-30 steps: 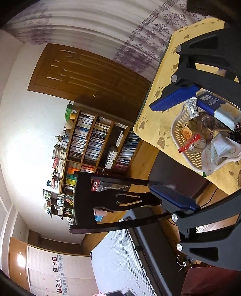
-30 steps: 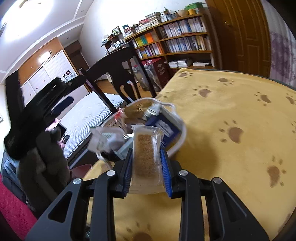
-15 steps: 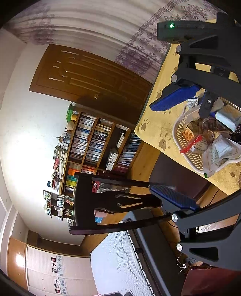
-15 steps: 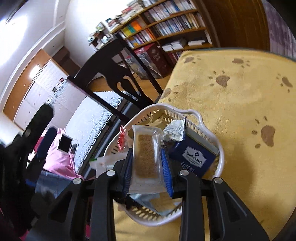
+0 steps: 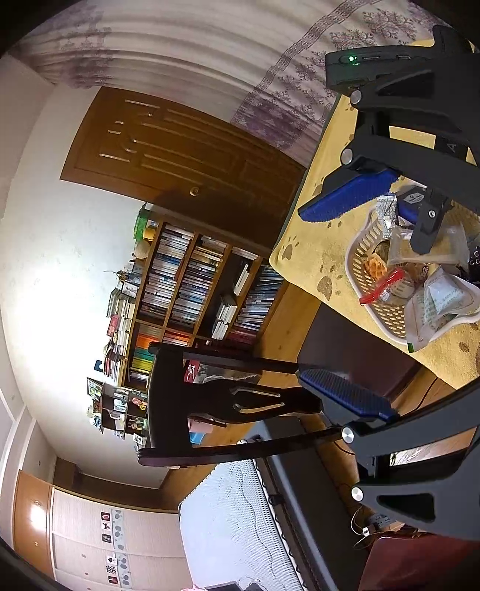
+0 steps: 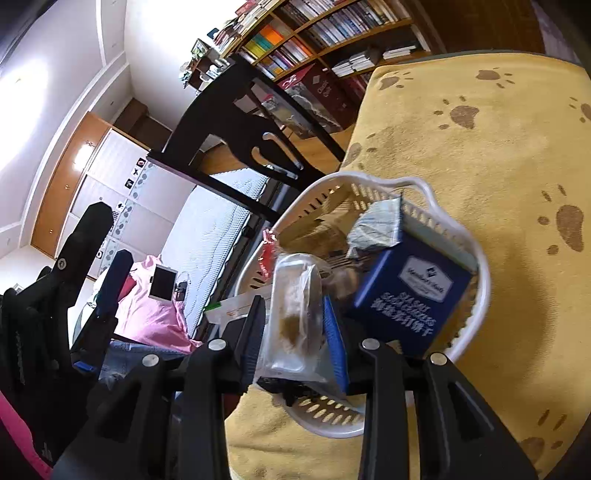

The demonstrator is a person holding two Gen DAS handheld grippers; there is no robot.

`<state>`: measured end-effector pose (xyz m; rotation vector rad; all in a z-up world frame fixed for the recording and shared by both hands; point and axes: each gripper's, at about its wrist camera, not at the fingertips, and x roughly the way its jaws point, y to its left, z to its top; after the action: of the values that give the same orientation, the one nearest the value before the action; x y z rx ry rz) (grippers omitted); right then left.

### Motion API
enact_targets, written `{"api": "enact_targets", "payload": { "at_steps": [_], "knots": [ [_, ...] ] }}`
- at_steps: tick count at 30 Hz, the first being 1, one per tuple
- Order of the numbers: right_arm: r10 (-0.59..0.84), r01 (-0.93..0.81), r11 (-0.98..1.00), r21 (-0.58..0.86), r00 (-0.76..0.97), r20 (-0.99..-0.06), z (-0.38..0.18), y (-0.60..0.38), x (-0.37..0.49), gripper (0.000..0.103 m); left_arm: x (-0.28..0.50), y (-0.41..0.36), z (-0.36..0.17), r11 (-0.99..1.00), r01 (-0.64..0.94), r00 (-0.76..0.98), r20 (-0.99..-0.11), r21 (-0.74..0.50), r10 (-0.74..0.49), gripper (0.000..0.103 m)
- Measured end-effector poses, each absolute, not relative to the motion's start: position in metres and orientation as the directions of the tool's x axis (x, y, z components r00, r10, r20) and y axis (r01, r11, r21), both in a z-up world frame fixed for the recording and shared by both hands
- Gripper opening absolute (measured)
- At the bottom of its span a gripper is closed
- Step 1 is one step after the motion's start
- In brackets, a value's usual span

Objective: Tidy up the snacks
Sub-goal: 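Carry the brown snack bag in the right tool into the basket and release it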

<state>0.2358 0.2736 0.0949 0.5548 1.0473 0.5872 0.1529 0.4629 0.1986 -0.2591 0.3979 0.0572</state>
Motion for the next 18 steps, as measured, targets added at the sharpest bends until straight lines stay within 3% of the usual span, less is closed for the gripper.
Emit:
{"api": "enact_targets", "payload": {
  "at_steps": [11, 14, 16, 18],
  "knots": [
    [0.643, -0.215, 0.757, 0.616, 0.408, -0.648, 0.094, 0.276, 0.229, 0.033, 0.154, 0.465, 0.199, 0.964, -0.112, 0.919, -0.395, -0.24, 0.008, 0.083],
    [0.615, -0.261, 0.784, 0.562, 0.449, -0.649, 0.101, 0.276, 0.218, 0.038, 0.154, 0.463, 0.199, 0.968, -0.144, 0.918, -0.393, -0.203, 0.054, 0.084],
    [0.57, -0.282, 0.819, 0.499, 0.492, -0.658, 0.106, 0.277, 0.209, 0.042, 0.153, 0.462, 0.199, 0.971, -0.158, 0.918, -0.388, -0.181, 0.077, 0.092],
    [0.554, -0.298, 0.832, 0.468, 0.509, -0.66, 0.108, 0.276, 0.204, 0.042, 0.151, 0.461, 0.2, 0.973, -0.16, 0.921, -0.38, -0.163, 0.088, 0.092]
  ]
}}
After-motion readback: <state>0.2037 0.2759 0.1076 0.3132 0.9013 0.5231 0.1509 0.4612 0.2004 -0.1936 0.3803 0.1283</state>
